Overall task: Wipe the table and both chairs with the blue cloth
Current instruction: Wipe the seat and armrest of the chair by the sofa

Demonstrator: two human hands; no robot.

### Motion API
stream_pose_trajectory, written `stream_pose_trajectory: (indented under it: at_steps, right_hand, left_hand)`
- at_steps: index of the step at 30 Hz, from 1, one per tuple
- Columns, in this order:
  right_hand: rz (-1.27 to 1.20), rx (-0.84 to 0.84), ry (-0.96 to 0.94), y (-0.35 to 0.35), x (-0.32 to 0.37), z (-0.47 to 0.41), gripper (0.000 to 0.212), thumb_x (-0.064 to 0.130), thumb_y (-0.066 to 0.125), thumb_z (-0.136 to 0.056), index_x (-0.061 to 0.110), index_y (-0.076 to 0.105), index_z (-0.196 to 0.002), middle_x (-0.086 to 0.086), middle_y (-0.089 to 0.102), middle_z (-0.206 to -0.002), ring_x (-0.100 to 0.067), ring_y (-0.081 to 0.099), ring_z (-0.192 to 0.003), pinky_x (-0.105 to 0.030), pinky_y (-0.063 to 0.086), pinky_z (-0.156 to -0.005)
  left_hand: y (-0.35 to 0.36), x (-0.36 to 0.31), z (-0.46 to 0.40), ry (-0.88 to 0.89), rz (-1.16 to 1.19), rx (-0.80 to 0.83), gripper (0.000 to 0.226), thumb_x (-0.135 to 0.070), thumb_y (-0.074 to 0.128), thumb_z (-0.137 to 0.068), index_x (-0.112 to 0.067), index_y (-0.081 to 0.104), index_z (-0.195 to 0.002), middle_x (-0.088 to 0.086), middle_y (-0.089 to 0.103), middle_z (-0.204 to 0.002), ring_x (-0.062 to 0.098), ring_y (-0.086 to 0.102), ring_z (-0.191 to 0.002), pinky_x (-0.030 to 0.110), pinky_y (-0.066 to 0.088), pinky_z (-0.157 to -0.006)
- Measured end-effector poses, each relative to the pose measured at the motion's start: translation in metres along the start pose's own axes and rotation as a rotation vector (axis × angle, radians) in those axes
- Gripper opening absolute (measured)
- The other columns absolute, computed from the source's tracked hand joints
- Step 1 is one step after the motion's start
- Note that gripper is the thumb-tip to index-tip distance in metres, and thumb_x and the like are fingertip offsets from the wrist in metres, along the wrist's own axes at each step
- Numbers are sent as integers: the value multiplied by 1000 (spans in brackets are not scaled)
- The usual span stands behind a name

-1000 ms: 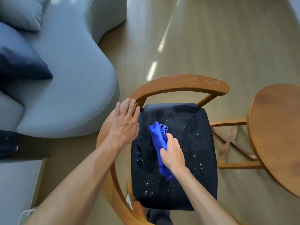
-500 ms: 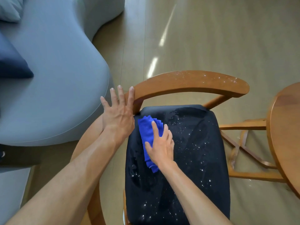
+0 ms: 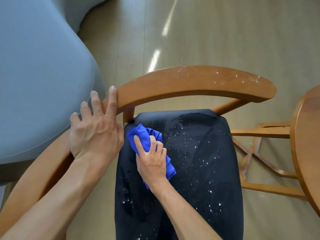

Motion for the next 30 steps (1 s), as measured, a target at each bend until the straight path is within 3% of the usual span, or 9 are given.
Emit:
stream_pose_trajectory:
  at_steps: [7, 10, 12, 15, 18, 20, 24, 27, 30]
  right_hand:
    - [-70, 66, 145, 5, 5, 9, 62, 48, 62, -81, 39, 41, -139, -19, 50, -136, -36, 54, -108, -47, 47, -77]
    - [-85, 8, 95, 3, 7, 6, 59, 40, 68, -80, 37, 46, -134, -17, 58, -124, -34, 57, -94, -40, 45, -68]
    - [-75, -66, 30, 1, 4, 3, 61, 23, 71, -75, 35, 49, -131, -16, 56, -117, -31, 54, -84, -38, 43, -63]
    - [-83, -113, -116, -7, 1, -3, 65, 3, 60, -69, 33, 54, -126, -15, 52, -110, -27, 46, -69, -35, 38, -59]
    - [-36, -151, -234, -27, -35, -26, 55, 5, 57, -74, 33, 59, -121, -14, 59, -98, -25, 43, -64, -36, 36, -57]
    - [16, -187, -174, -43, -102, -46, 51, 8, 55, -77, 32, 59, -121, -16, 60, -99, -28, 46, -65, -37, 40, -57]
    - [18, -232, 175, -71, -240, -37, 55, 12, 50, -77, 27, 55, -129, -21, 54, -110, -40, 52, -81, -46, 49, -70]
    - [-67, -285, 327, -66, -236, -26, 50, 12, 55, -78, 21, 56, -128, -25, 53, -105, -43, 52, -82, -48, 51, -71]
    - [-140, -347, 311, -46, -154, -29, 57, 8, 61, -71, 22, 57, -126, -22, 53, -100, -37, 50, -74, -41, 47, -65]
  left_hand:
    - [-6, -2, 1, -22, 18, -6, 82, -26, 63, -80, -9, 22, -149, 34, 43, -136, 48, 55, -92, 47, 42, -67]
    - [-7, -3, 1, -21, 23, -3, 81, -27, 62, -81, -8, 22, -149, 34, 43, -136, 48, 55, -89, 47, 41, -65]
    - [-8, -3, 1, -24, 24, -3, 81, -27, 62, -81, -8, 22, -149, 35, 43, -135, 49, 55, -89, 47, 42, -65]
    - [-9, -3, 1, -17, 26, -14, 80, -25, 63, -80, -7, 24, -148, 35, 44, -133, 49, 56, -87, 47, 42, -64]
    - [-10, -3, 1, -1, 36, -47, 73, -24, 56, -85, -7, 24, -148, 36, 44, -133, 50, 55, -86, 48, 41, -63]
    - [-10, -3, 1, 4, 30, -55, 70, -25, 52, -87, -6, 23, -148, 36, 43, -133, 51, 54, -86, 48, 41, -63]
    - [-11, -5, 2, -6, 31, -52, 74, -26, 57, -85, -6, 23, -148, 36, 42, -131, 50, 53, -83, 47, 40, -63]
    - [-11, -6, 1, 0, 33, -54, 79, -25, 61, -82, -5, 23, -148, 36, 43, -130, 50, 53, -81, 47, 37, -62]
    - [-11, -6, 2, 9, 26, -72, 73, -27, 53, -86, -4, 22, -148, 36, 43, -130, 49, 52, -79, 46, 36, -60]
Point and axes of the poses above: each hand's wrist, its own z-axis away from the middle knuckle, its own y-axis out of the palm, x = y × z, the point moved 7 cm from there along -z, towards the middle knuckle
